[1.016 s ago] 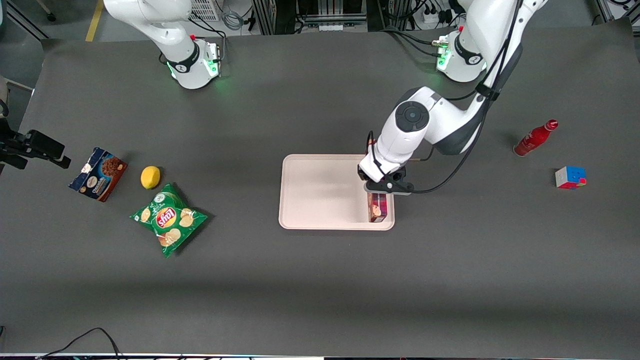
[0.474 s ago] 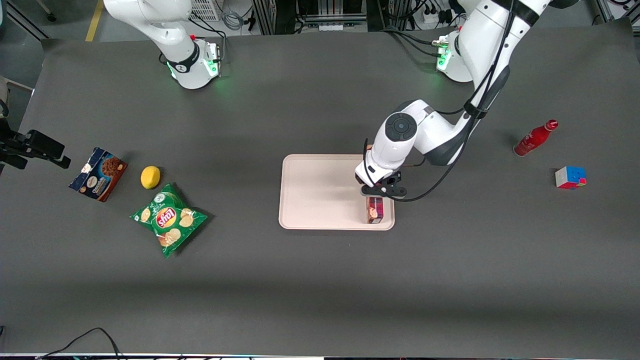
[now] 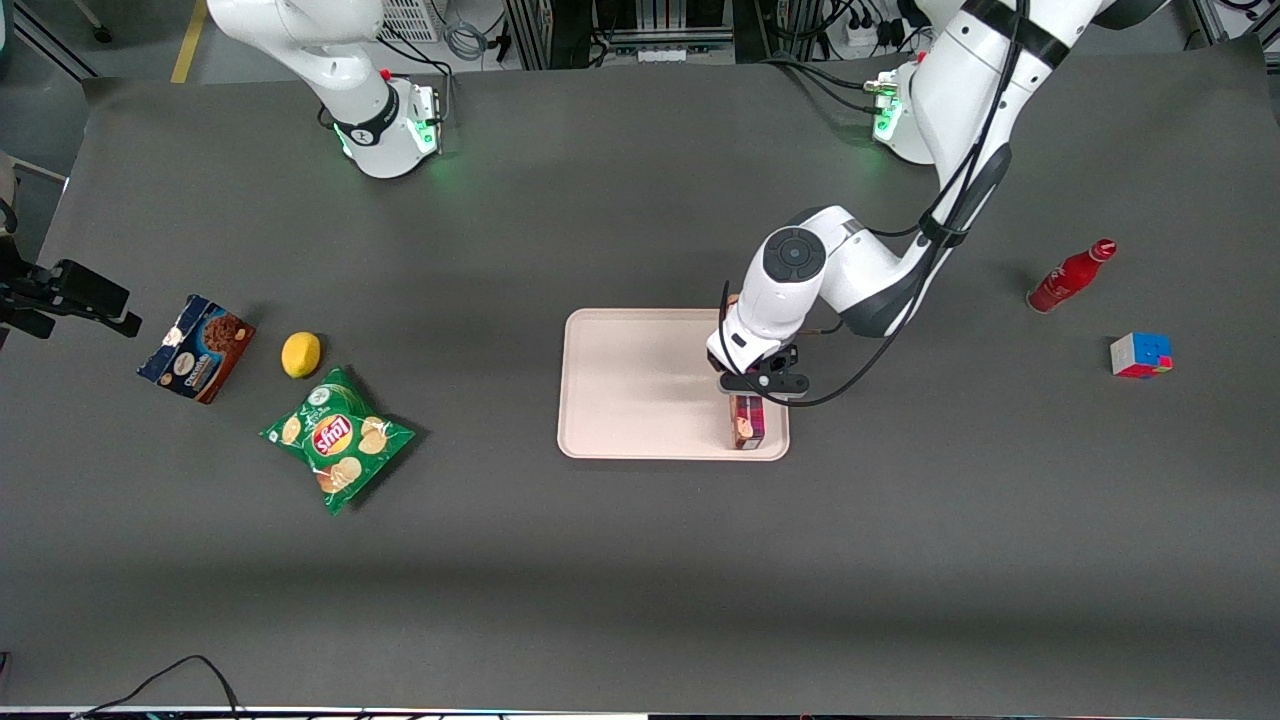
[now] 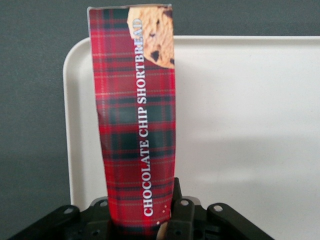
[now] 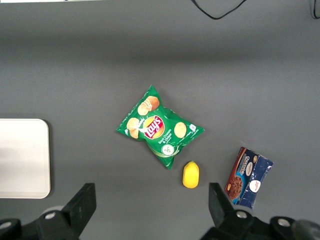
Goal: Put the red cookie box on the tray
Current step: 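Lower the box upright onto the tray and open the left gripper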
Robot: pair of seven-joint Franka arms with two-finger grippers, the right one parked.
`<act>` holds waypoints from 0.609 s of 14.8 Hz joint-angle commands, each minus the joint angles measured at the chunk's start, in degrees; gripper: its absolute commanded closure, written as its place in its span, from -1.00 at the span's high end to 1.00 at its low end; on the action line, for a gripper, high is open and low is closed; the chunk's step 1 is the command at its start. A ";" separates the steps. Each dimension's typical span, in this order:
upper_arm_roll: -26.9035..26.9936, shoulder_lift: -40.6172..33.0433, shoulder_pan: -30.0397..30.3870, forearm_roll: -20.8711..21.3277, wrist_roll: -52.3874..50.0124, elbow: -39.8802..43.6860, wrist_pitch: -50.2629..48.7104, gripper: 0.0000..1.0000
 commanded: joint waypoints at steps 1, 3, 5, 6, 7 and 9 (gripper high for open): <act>0.21 0.83 -0.68 2.84 -2.41 1.05 0.35 -1.00; 0.48 1.09 -0.68 3.11 -2.50 1.05 0.52 -1.00; 0.65 1.53 -0.68 3.20 -2.50 1.05 1.84 -1.00; 0.65 1.80 -0.68 3.37 -2.50 1.14 1.93 -1.00; 0.74 1.97 -0.68 4.07 -2.50 1.14 1.93 -0.99; 0.74 2.06 -0.68 4.34 -2.50 1.14 1.93 -0.83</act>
